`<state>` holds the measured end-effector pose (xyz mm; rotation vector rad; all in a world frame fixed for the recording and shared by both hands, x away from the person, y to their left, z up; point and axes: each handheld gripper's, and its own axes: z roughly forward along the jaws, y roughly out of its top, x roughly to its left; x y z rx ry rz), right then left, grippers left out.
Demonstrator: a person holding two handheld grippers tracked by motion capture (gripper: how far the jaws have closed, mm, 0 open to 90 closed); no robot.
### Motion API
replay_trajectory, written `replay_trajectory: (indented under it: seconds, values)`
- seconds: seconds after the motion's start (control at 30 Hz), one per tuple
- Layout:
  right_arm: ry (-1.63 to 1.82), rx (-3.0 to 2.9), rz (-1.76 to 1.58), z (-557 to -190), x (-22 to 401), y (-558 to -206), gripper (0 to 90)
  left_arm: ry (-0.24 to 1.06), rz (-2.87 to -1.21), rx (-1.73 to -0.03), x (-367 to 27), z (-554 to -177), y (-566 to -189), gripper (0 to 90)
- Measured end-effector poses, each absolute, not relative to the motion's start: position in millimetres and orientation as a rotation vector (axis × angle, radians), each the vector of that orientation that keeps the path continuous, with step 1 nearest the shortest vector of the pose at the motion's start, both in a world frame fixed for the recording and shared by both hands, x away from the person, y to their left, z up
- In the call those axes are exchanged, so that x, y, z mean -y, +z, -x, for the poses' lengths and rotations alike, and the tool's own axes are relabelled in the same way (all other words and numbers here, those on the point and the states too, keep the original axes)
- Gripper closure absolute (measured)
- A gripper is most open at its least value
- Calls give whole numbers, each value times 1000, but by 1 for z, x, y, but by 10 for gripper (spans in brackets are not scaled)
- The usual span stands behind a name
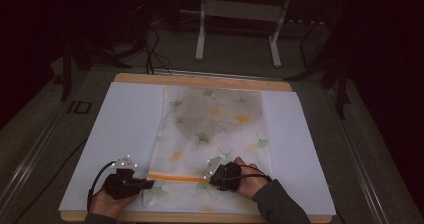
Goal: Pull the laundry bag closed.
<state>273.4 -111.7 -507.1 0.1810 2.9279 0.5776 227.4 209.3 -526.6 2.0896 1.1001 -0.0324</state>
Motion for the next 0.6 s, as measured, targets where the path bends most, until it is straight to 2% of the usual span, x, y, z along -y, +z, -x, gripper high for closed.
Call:
replay_trajectory:
  seconds: [0.6]
  values:
    - [530, -2925, -208, -273, 131, -507, 847, -26, -2091, -1104, -211, -228, -527, 881]
